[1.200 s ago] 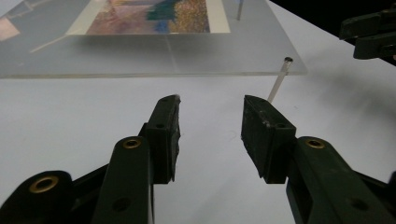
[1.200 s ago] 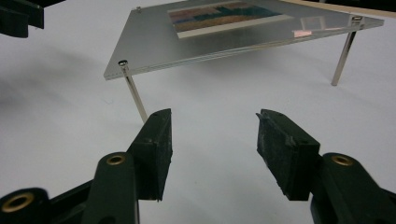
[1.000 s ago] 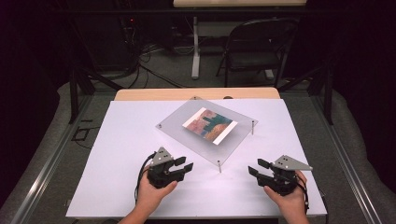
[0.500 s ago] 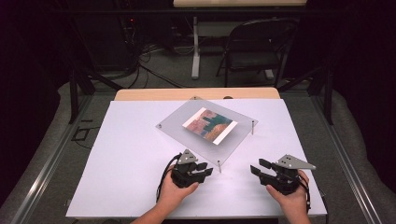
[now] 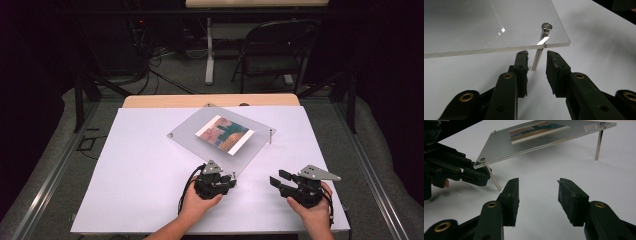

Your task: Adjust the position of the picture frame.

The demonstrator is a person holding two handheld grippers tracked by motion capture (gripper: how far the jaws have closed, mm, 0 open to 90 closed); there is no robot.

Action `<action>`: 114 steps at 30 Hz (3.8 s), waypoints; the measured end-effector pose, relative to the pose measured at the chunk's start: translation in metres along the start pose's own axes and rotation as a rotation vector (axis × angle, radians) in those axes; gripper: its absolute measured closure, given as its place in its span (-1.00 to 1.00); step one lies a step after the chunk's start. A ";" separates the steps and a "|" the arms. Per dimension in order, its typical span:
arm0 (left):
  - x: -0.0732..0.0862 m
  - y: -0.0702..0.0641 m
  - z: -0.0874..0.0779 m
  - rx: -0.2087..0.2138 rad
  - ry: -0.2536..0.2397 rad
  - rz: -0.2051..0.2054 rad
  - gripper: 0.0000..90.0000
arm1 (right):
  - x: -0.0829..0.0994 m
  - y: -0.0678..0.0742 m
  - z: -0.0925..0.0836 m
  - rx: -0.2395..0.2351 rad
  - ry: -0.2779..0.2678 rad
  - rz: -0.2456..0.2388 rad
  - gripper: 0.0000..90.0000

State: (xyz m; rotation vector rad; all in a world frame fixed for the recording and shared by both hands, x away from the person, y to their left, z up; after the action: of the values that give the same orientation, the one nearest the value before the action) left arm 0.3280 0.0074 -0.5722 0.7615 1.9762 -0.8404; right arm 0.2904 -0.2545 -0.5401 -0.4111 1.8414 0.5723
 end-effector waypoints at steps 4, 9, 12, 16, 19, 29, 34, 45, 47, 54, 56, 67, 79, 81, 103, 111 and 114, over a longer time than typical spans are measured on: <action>-0.001 0.000 0.003 0.008 0.005 -0.002 0.65 | 0.000 0.000 0.000 -0.001 -0.001 0.006 0.14; -0.001 0.000 0.007 0.004 -0.004 0.000 0.70 | 0.000 0.000 0.000 -0.002 -0.001 0.008 0.14; -0.002 0.000 0.010 -0.007 -0.011 -0.003 0.73 | 0.001 -0.001 0.000 -0.002 -0.001 0.007 0.13; -0.002 -0.001 0.012 0.004 -0.008 0.005 0.77 | 0.001 -0.002 0.001 -0.002 -0.002 0.013 0.13; -0.001 0.000 0.012 0.012 -0.009 -0.002 0.82 | 0.001 -0.003 0.000 -0.003 -0.005 0.013 0.13; -0.002 -0.001 0.011 0.006 -0.013 0.032 0.87 | 0.001 -0.004 0.001 -0.003 -0.005 0.019 0.13; -0.004 -0.001 0.010 0.014 -0.014 0.025 0.88 | 0.001 -0.005 0.000 -0.002 -0.001 0.023 0.13; -0.009 -0.001 0.005 0.023 -0.029 0.001 0.89 | 0.002 -0.007 0.000 0.004 0.000 0.037 0.13; -0.009 0.001 0.001 0.028 -0.021 -0.008 0.89 | 0.003 -0.008 0.000 0.008 0.003 0.040 0.13; -0.012 0.003 -0.010 0.019 -0.025 -0.018 0.89 | 0.003 -0.009 0.001 0.012 0.002 0.043 0.14; -0.013 0.003 -0.012 0.022 -0.024 -0.019 0.89 | 0.003 -0.009 0.001 0.013 0.002 0.043 0.14; -0.001 0.014 -0.030 0.006 -0.003 -0.038 0.88 | 0.005 -0.010 0.002 0.012 0.013 0.051 0.14; 0.006 0.025 -0.050 -0.007 0.006 -0.043 0.88 | 0.005 -0.010 0.004 0.013 0.014 0.036 0.16; 0.007 0.028 -0.053 -0.005 0.016 -0.039 0.88 | 0.005 -0.010 0.005 0.011 0.020 0.035 0.16; 0.017 0.036 -0.058 -0.003 -0.022 -0.087 0.76 | -0.013 -0.041 0.087 0.058 0.119 -0.140 0.38; 0.019 0.032 -0.056 -0.021 -0.014 -0.052 0.73 | -0.011 -0.045 0.111 0.067 0.127 -0.145 0.37; 0.020 0.032 -0.054 -0.027 -0.019 -0.047 0.73 | -0.010 -0.045 0.118 0.068 0.138 -0.149 0.37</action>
State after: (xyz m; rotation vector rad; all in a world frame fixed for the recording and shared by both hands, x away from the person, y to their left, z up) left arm 0.3181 0.0727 -0.5748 0.6920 1.9910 -0.8440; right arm 0.4098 -0.2241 -0.5716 -0.5483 1.9368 0.3872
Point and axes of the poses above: each handheld gripper's, and its own axes: z roughly forward along the jaws, x roughly out of its underside, y roughly to its left, the point moved 3 cm from there along z, roughly forward along the jaws, and after that the axes turned 11 degrees about -y, right-handed, at the moved point
